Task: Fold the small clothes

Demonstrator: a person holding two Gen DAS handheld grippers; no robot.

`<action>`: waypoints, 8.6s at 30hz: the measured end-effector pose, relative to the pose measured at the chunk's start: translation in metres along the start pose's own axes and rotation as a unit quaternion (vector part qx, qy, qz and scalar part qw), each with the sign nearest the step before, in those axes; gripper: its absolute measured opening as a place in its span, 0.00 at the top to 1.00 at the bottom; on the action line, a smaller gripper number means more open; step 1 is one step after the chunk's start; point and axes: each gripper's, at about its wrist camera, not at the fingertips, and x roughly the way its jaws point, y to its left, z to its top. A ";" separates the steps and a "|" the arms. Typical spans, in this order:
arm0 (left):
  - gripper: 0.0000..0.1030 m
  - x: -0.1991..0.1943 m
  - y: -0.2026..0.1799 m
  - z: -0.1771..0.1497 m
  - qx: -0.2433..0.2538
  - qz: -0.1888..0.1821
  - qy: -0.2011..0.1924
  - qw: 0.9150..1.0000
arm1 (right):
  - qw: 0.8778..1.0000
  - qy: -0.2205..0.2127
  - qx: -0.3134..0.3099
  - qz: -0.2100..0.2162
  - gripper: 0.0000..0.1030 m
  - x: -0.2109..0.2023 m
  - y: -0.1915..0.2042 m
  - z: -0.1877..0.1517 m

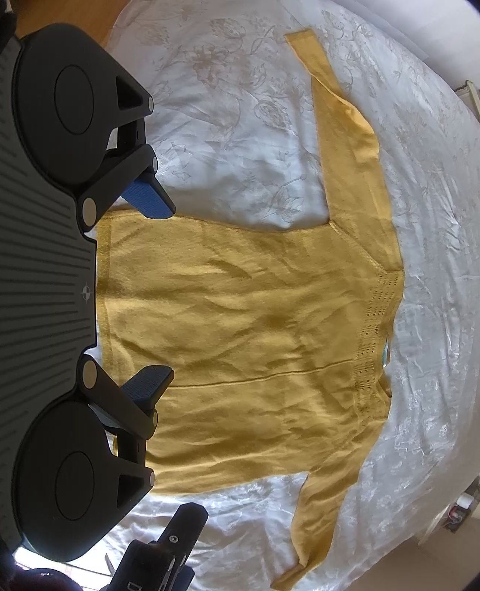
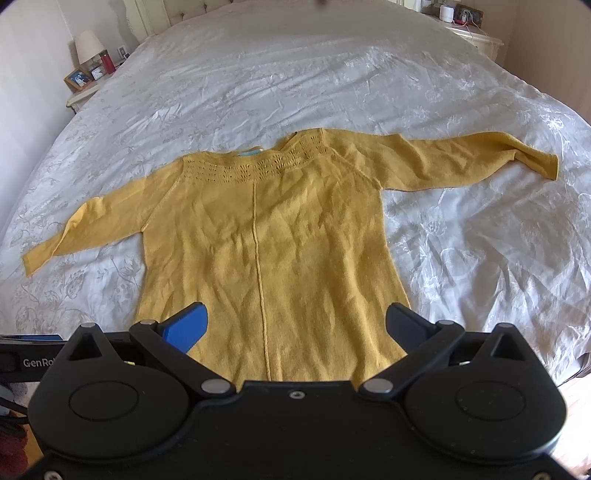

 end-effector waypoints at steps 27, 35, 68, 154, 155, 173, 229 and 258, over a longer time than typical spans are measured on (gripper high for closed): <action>0.16 0.007 0.003 0.005 -0.003 0.000 0.012 1.000 | 1.000 0.005 -0.010 0.001 0.01 0.008 0.007 0.005; 0.16 0.011 0.003 0.007 -0.001 -0.001 0.018 1.000 | 1.000 0.012 -0.013 0.002 0.01 0.010 0.008 0.007; 0.16 0.047 0.004 -0.001 0.011 -0.013 0.102 0.995 | 0.996 0.086 0.013 0.020 0.01 0.044 0.018 -0.005; 0.01 0.243 -0.088 0.077 -0.089 0.096 0.064 0.989 | 0.990 -0.070 0.114 0.043 0.88 0.143 -0.434 0.216; 0.03 0.241 -0.088 0.077 -0.087 0.096 0.060 0.990 | 0.990 -0.075 0.108 0.047 0.88 0.137 -0.430 0.222; 0.16 0.177 -0.055 0.079 0.015 0.080 -0.023 0.996 | 0.988 -0.152 -0.014 0.009 0.49 0.080 -0.271 0.234; 0.20 0.163 -0.051 0.069 -0.085 0.072 -0.054 0.992 | 0.993 -0.119 -0.002 0.004 0.83 0.145 -0.294 0.227; 0.20 0.153 -0.011 0.121 -0.028 0.009 -0.082 0.996 | 0.992 -0.044 -0.055 0.106 0.42 0.190 -0.091 0.176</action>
